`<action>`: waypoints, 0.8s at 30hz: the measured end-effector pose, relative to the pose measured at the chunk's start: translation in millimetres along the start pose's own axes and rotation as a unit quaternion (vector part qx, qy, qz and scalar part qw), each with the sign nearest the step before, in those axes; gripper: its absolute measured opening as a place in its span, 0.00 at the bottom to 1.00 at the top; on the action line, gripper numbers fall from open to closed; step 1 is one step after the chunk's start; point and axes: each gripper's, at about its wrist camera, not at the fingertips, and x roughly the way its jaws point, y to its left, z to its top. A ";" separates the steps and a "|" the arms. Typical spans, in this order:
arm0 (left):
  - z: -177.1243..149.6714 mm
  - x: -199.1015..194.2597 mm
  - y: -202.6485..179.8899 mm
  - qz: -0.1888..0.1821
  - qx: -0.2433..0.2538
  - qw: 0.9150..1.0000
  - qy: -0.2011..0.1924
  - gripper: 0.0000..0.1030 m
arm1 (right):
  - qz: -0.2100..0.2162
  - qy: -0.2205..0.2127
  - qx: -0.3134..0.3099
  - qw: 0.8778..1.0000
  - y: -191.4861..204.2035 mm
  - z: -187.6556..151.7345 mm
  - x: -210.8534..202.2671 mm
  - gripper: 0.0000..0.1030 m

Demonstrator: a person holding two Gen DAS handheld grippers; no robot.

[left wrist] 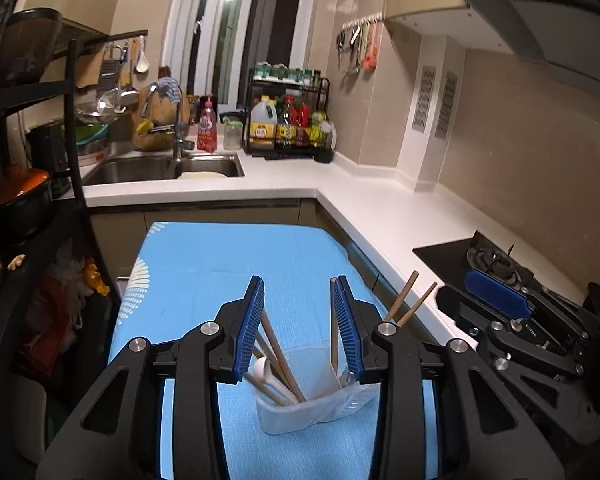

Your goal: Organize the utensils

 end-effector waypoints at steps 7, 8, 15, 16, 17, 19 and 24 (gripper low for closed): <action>-40.7 -57.6 10.2 0.015 -0.022 0.999 -0.032 0.35 | -0.003 -0.019 -0.004 1.000 4.9 -40.9 -55.9 0.44; -48.0 -63.8 12.8 0.017 -0.024 0.999 -0.032 0.35 | -0.003 -0.022 -0.001 1.000 4.7 -47.5 -63.1 0.44; -109.1 -85.6 17.9 0.033 -0.032 0.999 -0.018 0.51 | -0.025 -0.029 -0.002 0.999 1.7 -106.2 -91.4 0.50; -115.8 -85.5 18.1 0.034 -0.036 0.999 -0.015 0.55 | -0.031 -0.023 -0.006 0.999 0.4 -114.0 -89.5 0.50; -124.3 -83.7 16.5 0.033 -0.040 0.999 -0.013 0.59 | -0.036 -0.015 -0.004 0.999 -1.7 -119.7 -87.2 0.50; -139.2 -78.2 13.0 0.046 -0.041 0.998 -0.010 0.61 | -0.044 0.005 0.015 0.999 -8.8 -128.4 -82.2 0.50; -147.7 -71.2 4.0 0.046 -0.035 0.998 -0.001 0.72 | -0.078 0.023 0.034 0.996 -15.9 -137.3 -75.0 0.59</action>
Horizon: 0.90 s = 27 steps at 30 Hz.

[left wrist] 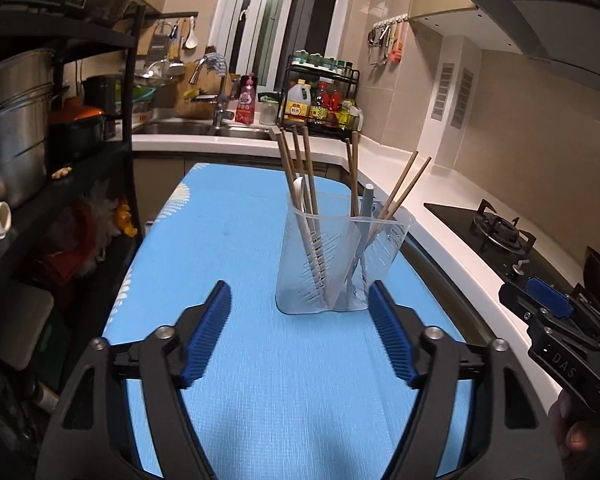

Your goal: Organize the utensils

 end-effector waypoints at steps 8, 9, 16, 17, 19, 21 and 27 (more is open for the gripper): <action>-20.4 17.1 0.2 -0.005 -0.005 1.000 0.028 0.90 | -0.013 -0.003 -0.011 1.000 6.8 -4.3 5.3 0.92; -22.8 17.3 -1.5 -0.005 0.001 1.000 0.029 0.92 | -0.015 -0.002 -0.013 1.000 7.8 -4.6 6.3 0.93; -30.4 17.7 -8.4 -0.007 0.007 0.999 0.037 0.93 | -0.022 0.006 -0.013 1.000 10.1 -6.3 9.2 0.95; -29.5 16.4 -8.2 -0.007 0.006 0.999 0.035 0.93 | -0.022 0.007 -0.012 1.000 10.5 -6.9 9.3 0.95; -27.5 14.0 -7.9 -0.005 0.003 1.000 0.030 0.93 | -0.024 0.009 -0.014 1.000 11.7 -7.5 9.8 0.95; -27.0 12.2 -9.0 -0.002 0.005 1.000 0.026 0.93 | -0.026 0.008 -0.015 1.000 12.0 -8.0 10.2 0.95; -25.6 7.5 -9.5 0.012 0.012 1.000 0.012 0.93 | -0.029 0.007 -0.015 0.999 11.9 -8.4 10.4 0.95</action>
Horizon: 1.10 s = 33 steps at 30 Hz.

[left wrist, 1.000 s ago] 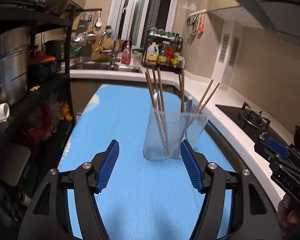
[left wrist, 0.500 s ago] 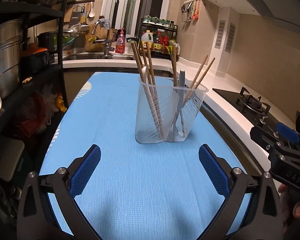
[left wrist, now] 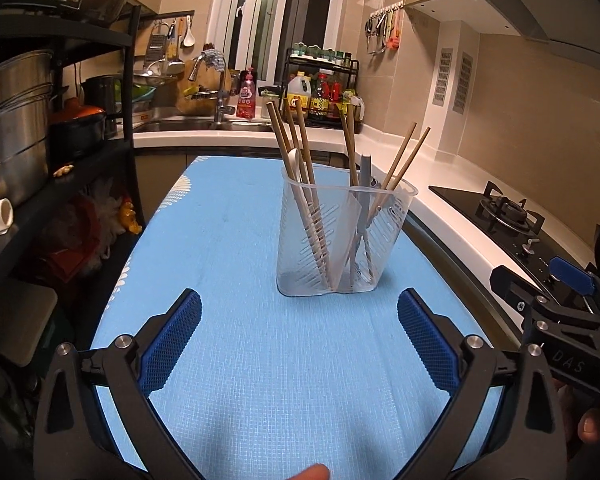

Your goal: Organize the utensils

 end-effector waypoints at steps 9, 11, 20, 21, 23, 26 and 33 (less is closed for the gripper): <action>2.6 -0.1 0.9 -0.001 -0.001 1.000 0.000 0.93 | -0.002 0.000 -0.003 1.000 1.1 -0.3 0.7 0.95; 2.5 -0.4 0.5 -0.001 0.000 1.000 -0.001 0.93 | -0.002 -0.001 -0.003 1.000 1.2 -0.2 0.6 0.95; 1.7 -0.5 0.7 0.007 -0.001 1.000 -0.001 0.93 | -0.002 0.000 -0.004 1.000 1.7 -0.3 0.8 0.95; 1.5 -0.1 0.3 0.005 0.000 1.000 0.001 0.93 | -0.002 0.000 -0.005 1.000 1.7 -0.3 0.5 0.95; 0.4 0.5 -1.7 0.005 0.006 1.000 0.003 0.93 | -0.002 0.000 -0.006 1.000 1.9 -0.3 0.6 0.95; 0.2 -0.5 -2.7 0.004 0.010 1.000 0.001 0.93 | -0.002 0.000 -0.005 1.000 2.0 -0.4 0.6 0.95; -0.2 -1.1 -4.5 0.006 0.012 1.000 -0.001 0.93 | -0.002 0.000 -0.006 1.000 2.4 -0.7 0.5 0.95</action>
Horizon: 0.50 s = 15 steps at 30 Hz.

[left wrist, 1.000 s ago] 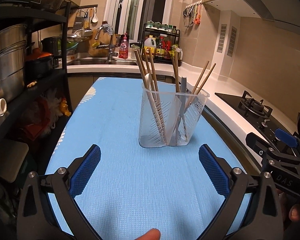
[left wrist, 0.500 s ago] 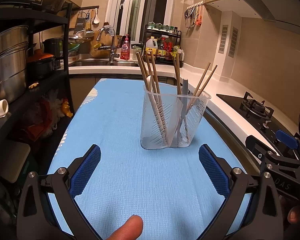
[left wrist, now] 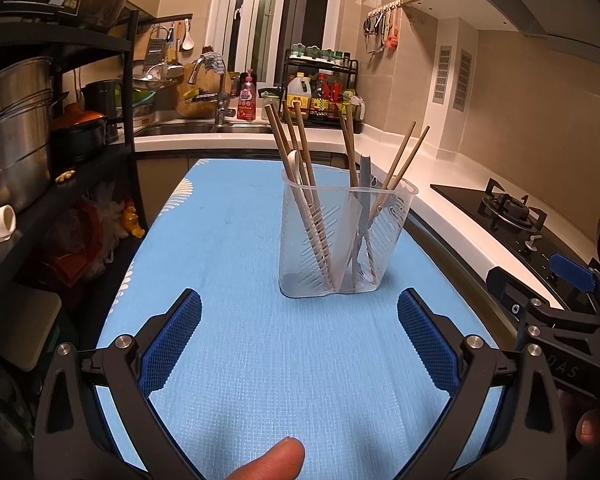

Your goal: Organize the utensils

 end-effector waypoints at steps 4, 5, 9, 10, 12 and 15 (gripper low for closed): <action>-0.6 0.8 -5.0 -0.002 0.011 1.000 0.002 0.93 | 0.000 0.000 -0.003 1.000 0.1 0.8 1.1 0.95; -0.6 1.0 -5.4 -0.002 0.013 1.000 0.002 0.93 | 0.000 0.000 -0.004 1.000 0.3 1.3 1.1 0.95; 0.4 0.2 -5.9 -0.002 0.014 1.000 -0.001 0.93 | 0.000 -0.001 -0.005 1.000 -0.1 1.3 1.3 0.95; 0.6 -0.1 -5.8 -0.001 0.014 1.000 -0.002 0.93 | 0.000 -0.001 -0.005 1.000 -0.1 1.3 1.6 0.95; 0.5 -0.5 -5.6 -0.001 0.014 1.000 -0.003 0.93 | 0.001 0.000 -0.005 1.000 0.3 1.1 1.6 0.95; 0.5 -0.5 -6.1 -0.001 0.016 1.000 -0.003 0.93 | 0.000 0.000 -0.008 1.000 1.0 0.9 1.8 0.95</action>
